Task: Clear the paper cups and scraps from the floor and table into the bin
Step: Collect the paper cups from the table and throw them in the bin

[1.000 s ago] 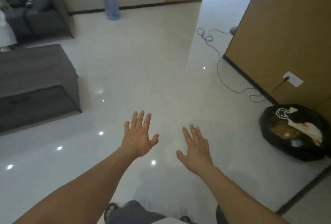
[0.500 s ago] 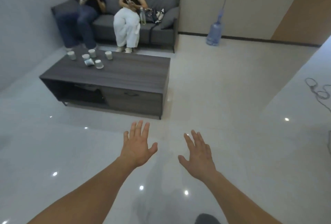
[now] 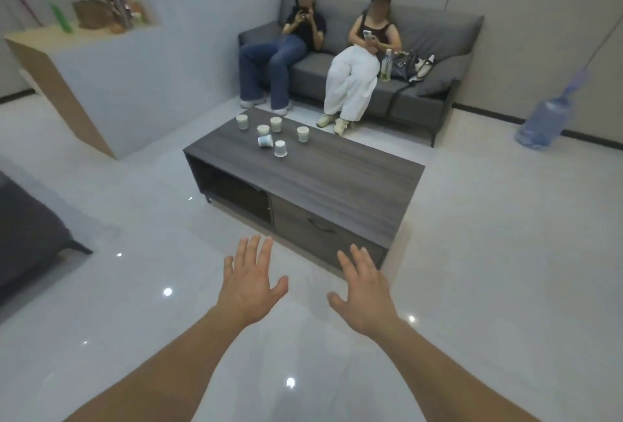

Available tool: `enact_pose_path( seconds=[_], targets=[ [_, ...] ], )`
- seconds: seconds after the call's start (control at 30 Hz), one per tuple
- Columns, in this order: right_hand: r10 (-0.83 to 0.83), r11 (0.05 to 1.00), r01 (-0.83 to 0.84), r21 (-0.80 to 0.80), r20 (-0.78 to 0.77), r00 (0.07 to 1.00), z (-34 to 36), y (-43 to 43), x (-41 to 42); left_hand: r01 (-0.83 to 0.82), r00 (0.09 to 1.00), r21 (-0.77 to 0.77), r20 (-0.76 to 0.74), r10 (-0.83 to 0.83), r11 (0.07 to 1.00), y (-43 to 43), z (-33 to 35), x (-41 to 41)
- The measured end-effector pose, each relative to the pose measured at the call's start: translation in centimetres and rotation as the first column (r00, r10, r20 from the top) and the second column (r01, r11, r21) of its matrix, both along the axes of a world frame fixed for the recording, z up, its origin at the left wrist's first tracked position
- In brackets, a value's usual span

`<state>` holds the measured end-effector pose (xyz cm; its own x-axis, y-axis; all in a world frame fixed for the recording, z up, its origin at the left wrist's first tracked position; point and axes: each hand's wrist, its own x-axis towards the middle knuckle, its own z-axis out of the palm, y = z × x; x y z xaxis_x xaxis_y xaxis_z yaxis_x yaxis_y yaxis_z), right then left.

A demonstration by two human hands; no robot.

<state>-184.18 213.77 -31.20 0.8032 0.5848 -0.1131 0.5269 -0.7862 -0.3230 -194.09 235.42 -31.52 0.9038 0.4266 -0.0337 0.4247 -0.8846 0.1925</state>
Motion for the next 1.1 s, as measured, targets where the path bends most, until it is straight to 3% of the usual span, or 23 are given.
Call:
enact_pose_path(
  seconds=[0.33,0.73,1.1],
  targets=[
    [0.149,0.989,-0.149,-0.016,-0.026,0.989,-1.1,16.8,12.4,-0.163,0.986,-0.038,-0.032,0.162,0.986,14.0,-2.2,9.0],
    [0.034,0.999,-0.035,-0.007,-0.101,0.994,-3.0,32.9,23.9,-0.060,0.998,-0.037,-0.030,0.059,0.997,32.9,-1.9,23.6],
    [-0.015,1.000,0.010,-0.028,-0.179,0.984,-5.7,45.7,43.6,0.049,0.994,-0.082,-0.097,-0.057,0.995,43.5,-3.5,42.2]
  ],
)
